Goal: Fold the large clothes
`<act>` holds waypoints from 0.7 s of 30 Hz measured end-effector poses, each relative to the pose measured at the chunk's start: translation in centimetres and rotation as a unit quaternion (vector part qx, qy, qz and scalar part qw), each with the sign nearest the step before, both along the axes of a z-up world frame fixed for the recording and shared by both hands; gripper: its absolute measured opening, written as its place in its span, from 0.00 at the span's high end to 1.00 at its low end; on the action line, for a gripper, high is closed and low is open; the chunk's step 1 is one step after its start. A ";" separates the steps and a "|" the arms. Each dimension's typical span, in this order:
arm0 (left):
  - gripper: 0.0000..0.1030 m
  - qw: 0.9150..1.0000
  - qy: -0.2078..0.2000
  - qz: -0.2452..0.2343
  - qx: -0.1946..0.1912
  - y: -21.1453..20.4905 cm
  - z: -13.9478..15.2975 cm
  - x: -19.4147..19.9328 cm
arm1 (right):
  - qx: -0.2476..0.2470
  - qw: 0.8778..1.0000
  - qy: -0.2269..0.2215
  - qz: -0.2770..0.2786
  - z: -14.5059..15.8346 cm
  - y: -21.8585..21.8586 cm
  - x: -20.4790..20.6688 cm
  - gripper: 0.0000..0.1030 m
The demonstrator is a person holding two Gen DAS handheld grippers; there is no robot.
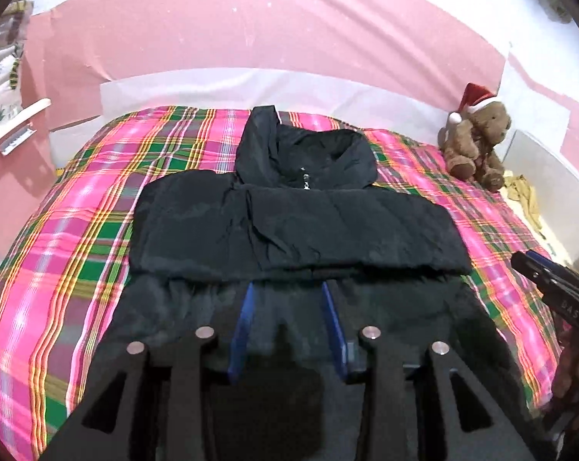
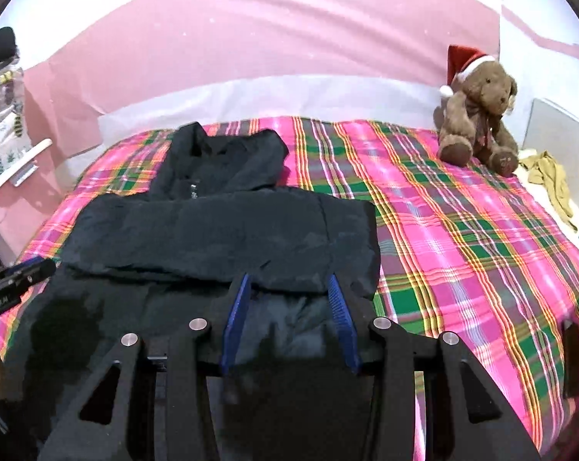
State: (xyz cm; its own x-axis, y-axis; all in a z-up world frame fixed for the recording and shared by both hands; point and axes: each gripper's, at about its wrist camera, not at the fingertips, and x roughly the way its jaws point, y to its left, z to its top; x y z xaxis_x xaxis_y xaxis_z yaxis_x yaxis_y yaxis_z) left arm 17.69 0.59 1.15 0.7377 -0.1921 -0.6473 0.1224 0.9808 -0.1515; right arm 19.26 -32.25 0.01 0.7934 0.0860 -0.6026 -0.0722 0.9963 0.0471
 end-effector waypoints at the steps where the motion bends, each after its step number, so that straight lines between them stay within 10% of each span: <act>1: 0.60 1.000 -0.003 0.000 0.000 -0.1 0.2 -0.6 | -0.001 1.000 -0.005 0.000 0.3 0.4 -0.8 0.58; 21: 0.49 0.999 -0.022 -0.026 0.018 1.9 4.4 -4.0 | -0.014 0.996 -0.035 0.082 5.7 6.7 -3.3 0.51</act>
